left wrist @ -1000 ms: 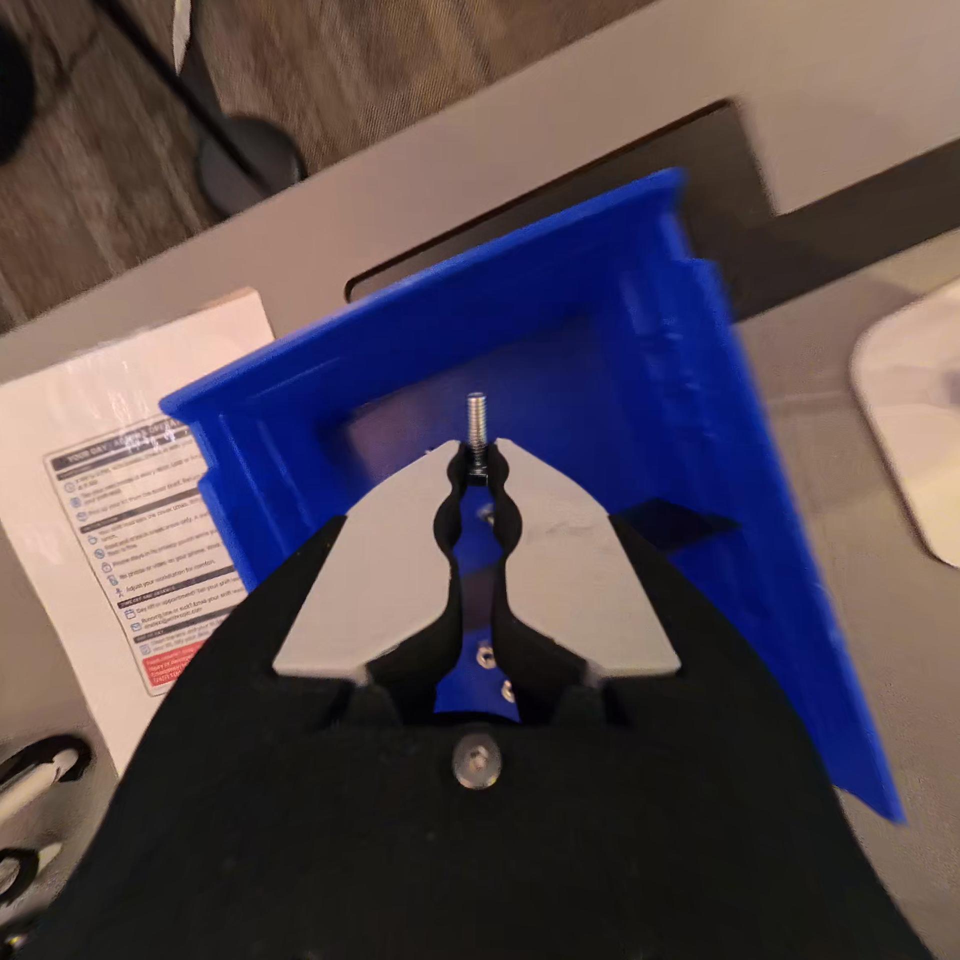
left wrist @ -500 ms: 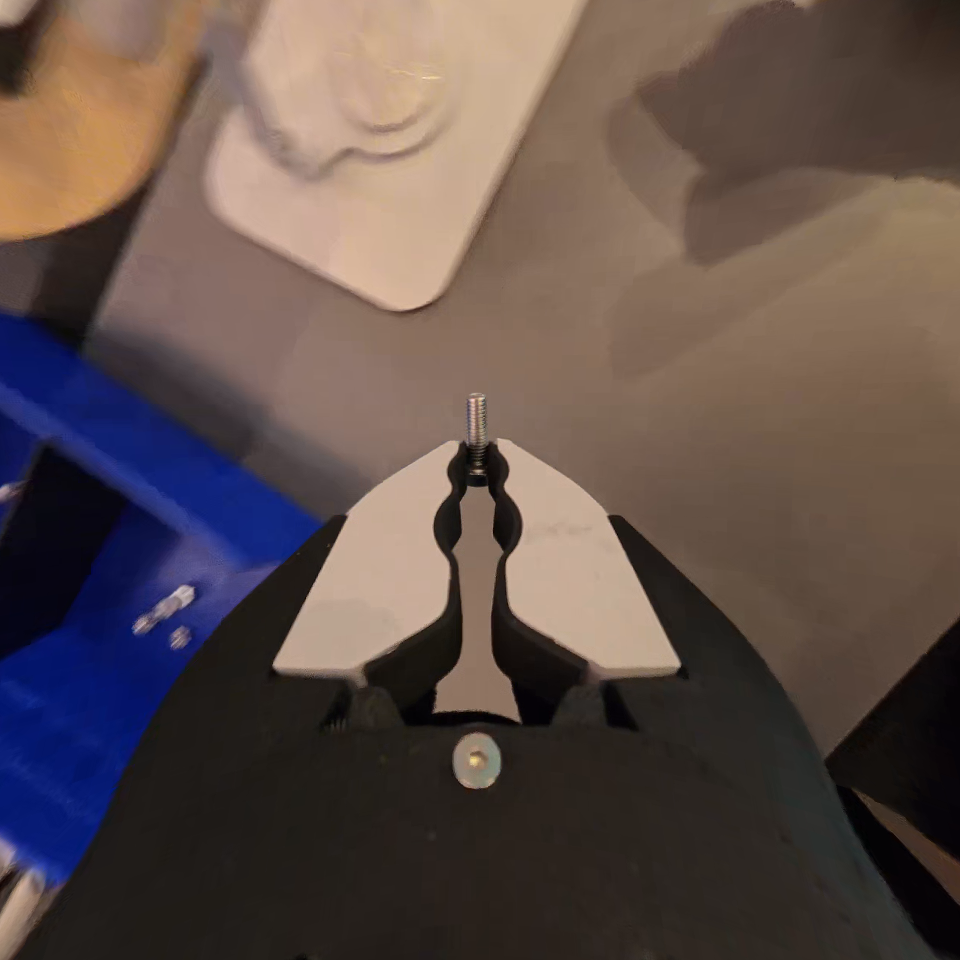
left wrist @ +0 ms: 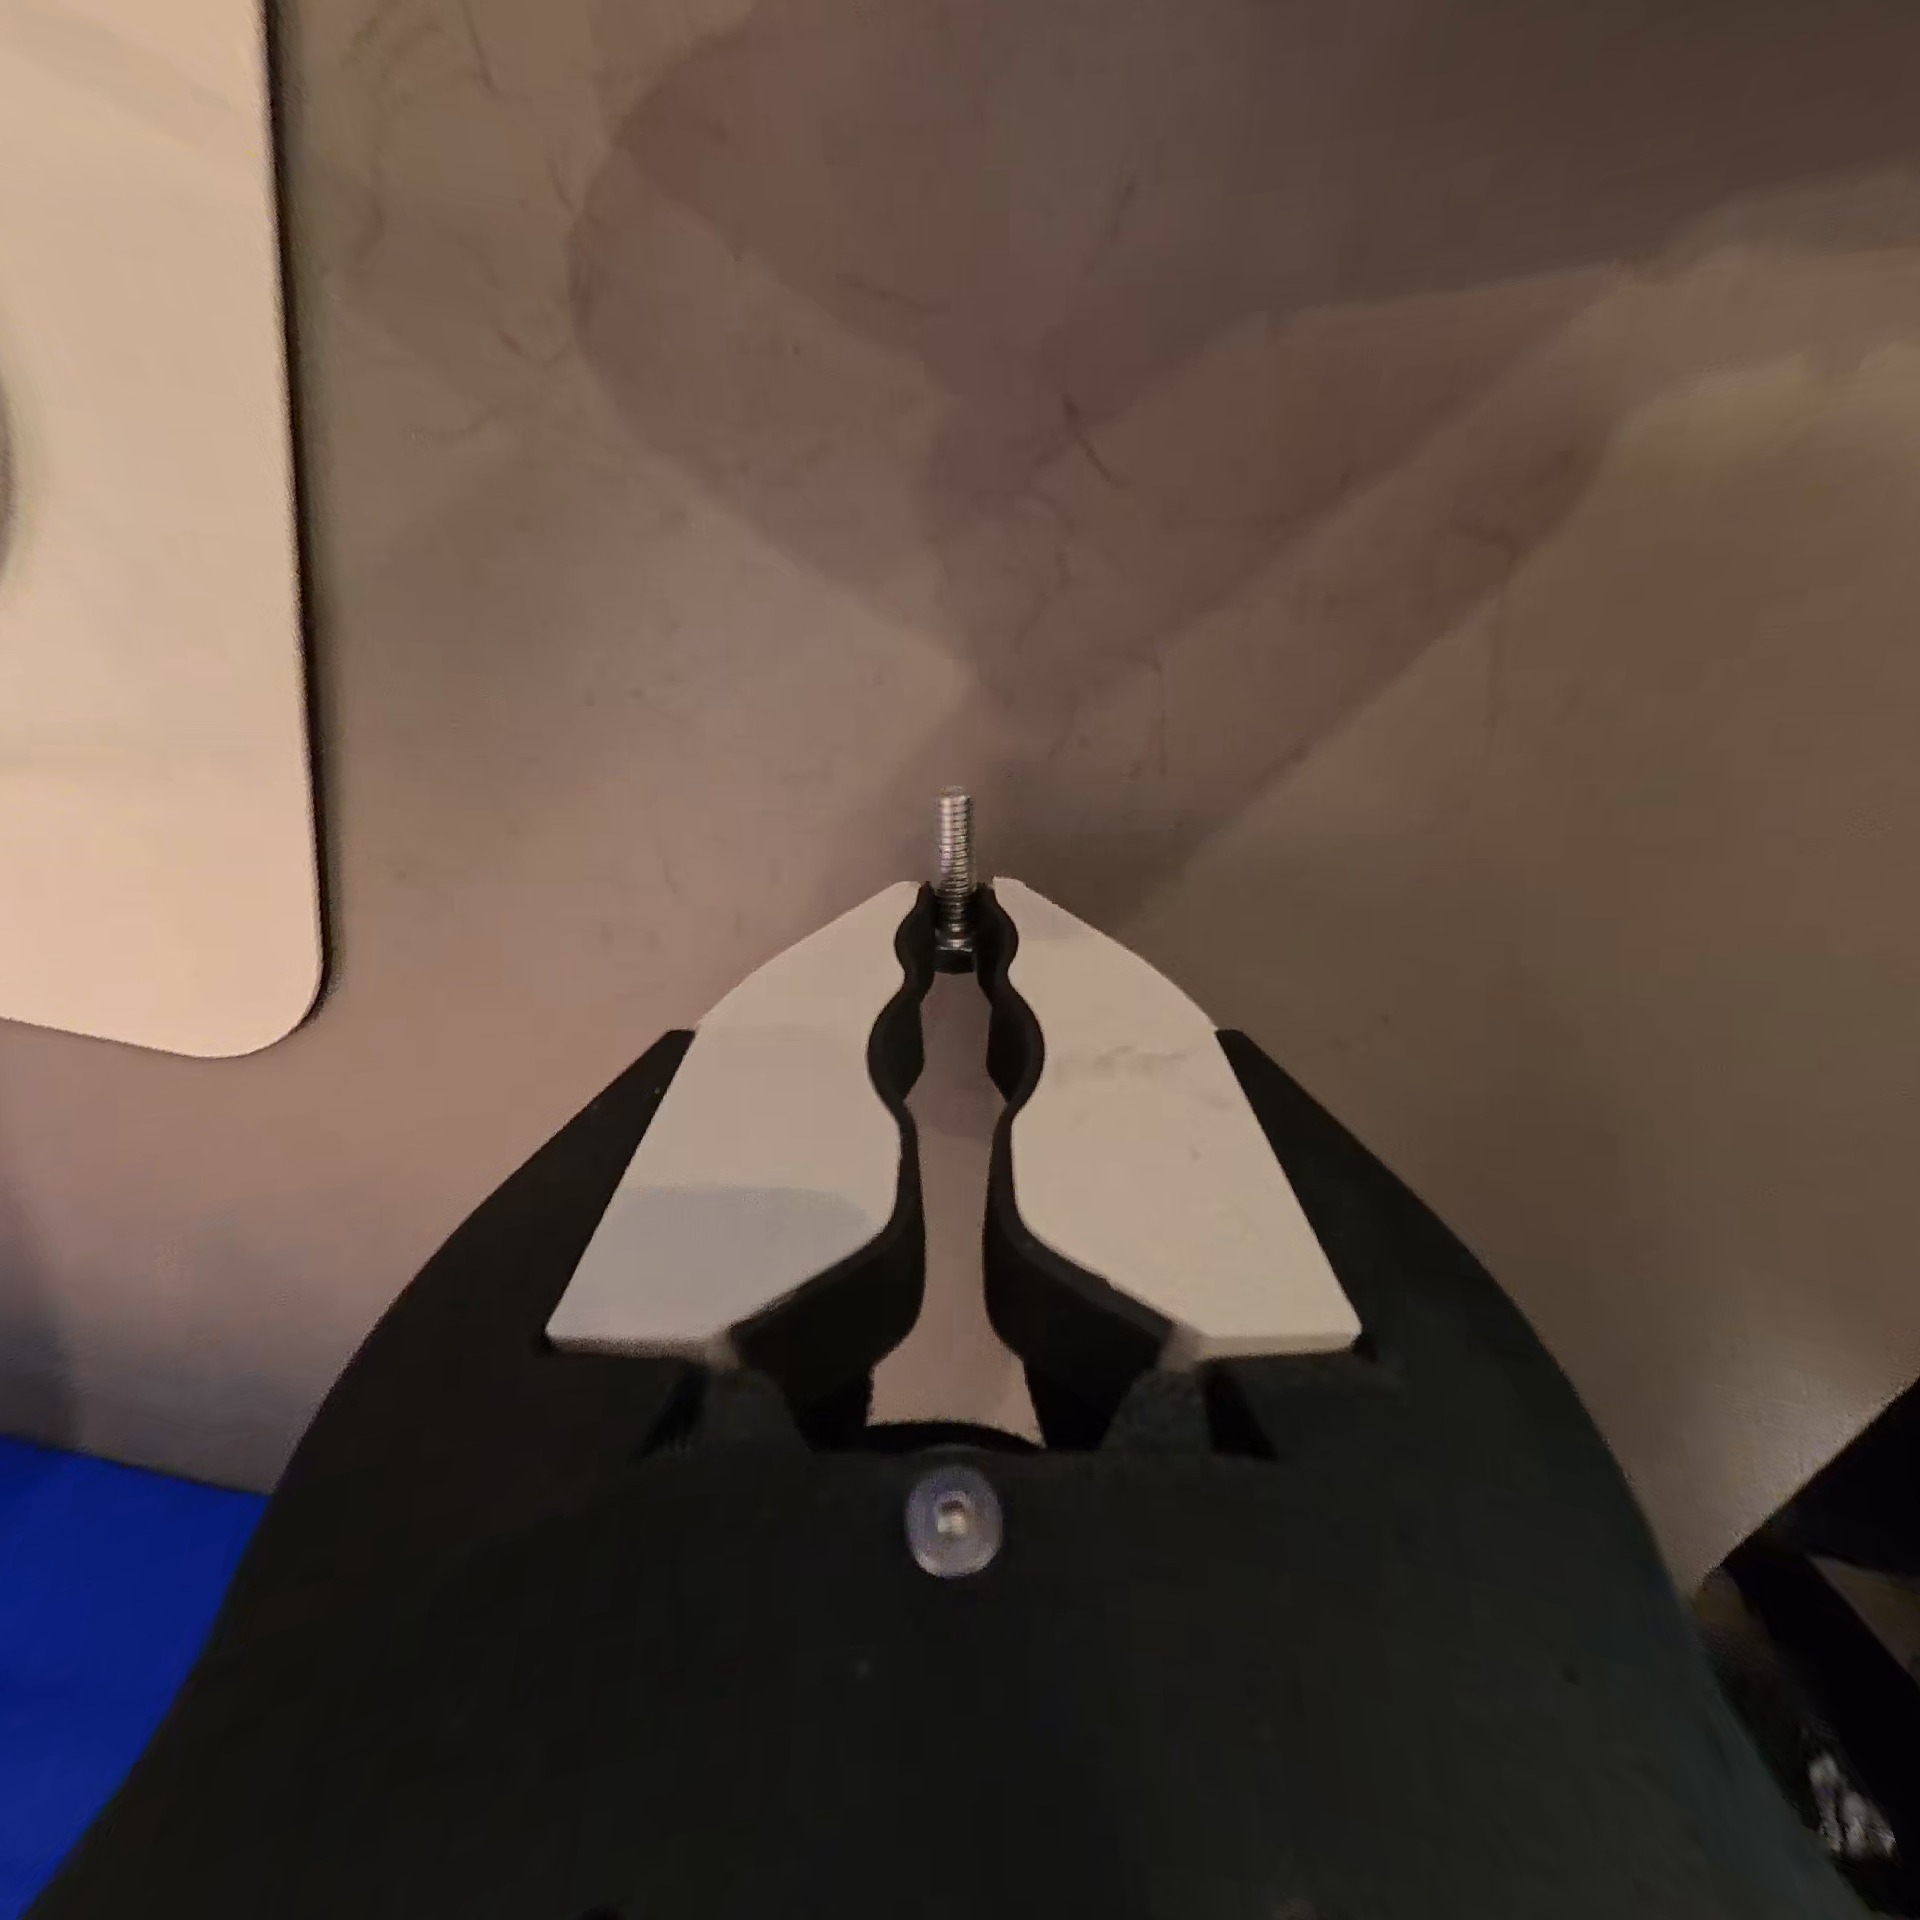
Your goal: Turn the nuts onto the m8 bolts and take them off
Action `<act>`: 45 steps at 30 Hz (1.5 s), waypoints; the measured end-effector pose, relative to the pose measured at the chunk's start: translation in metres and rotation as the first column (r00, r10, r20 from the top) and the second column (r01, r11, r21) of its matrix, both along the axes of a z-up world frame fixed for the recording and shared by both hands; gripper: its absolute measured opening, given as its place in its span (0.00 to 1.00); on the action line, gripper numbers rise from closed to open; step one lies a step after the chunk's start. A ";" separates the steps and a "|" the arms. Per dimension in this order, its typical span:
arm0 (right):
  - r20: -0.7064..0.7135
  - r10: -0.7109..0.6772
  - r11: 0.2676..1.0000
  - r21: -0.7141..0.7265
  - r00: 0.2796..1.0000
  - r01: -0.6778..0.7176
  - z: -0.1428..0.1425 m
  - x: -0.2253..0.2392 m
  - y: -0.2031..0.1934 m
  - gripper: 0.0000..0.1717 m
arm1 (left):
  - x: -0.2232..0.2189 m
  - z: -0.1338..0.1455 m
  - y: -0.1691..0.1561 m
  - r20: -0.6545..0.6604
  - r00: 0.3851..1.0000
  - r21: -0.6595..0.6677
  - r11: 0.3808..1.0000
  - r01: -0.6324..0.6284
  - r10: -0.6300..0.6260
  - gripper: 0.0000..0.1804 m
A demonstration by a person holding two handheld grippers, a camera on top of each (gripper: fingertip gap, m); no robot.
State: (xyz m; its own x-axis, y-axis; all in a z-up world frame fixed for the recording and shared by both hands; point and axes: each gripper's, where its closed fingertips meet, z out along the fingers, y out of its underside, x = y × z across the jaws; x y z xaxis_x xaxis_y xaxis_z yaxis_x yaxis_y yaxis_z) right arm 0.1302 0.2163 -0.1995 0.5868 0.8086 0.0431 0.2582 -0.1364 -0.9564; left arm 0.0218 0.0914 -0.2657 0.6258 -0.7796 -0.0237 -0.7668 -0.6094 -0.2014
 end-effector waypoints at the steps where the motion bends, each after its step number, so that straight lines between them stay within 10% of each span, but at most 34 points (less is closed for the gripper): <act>1: -0.001 0.000 1.000 -0.002 1.000 0.000 0.000 0.000 0.000 0.00 | -0.001 -0.003 -0.001 -0.026 1.000 -0.015 1.000 0.012 -0.012 0.04; 20: -0.014 0.003 1.000 -0.006 1.000 -0.003 0.001 0.002 0.001 0.00 | -0.010 0.014 0.002 0.045 0.998 0.049 0.998 -0.034 0.032 0.22; 31: 0.009 0.000 1.000 0.000 1.000 0.000 -0.001 0.001 0.002 0.00 | -0.220 0.124 0.006 0.082 0.912 0.297 0.864 -0.407 0.402 0.17; 45: 0.035 0.018 1.000 0.012 0.999 -0.019 -0.003 -0.002 -0.002 0.00 | -0.345 0.039 0.031 -0.140 0.960 0.158 0.962 -0.220 0.243 0.17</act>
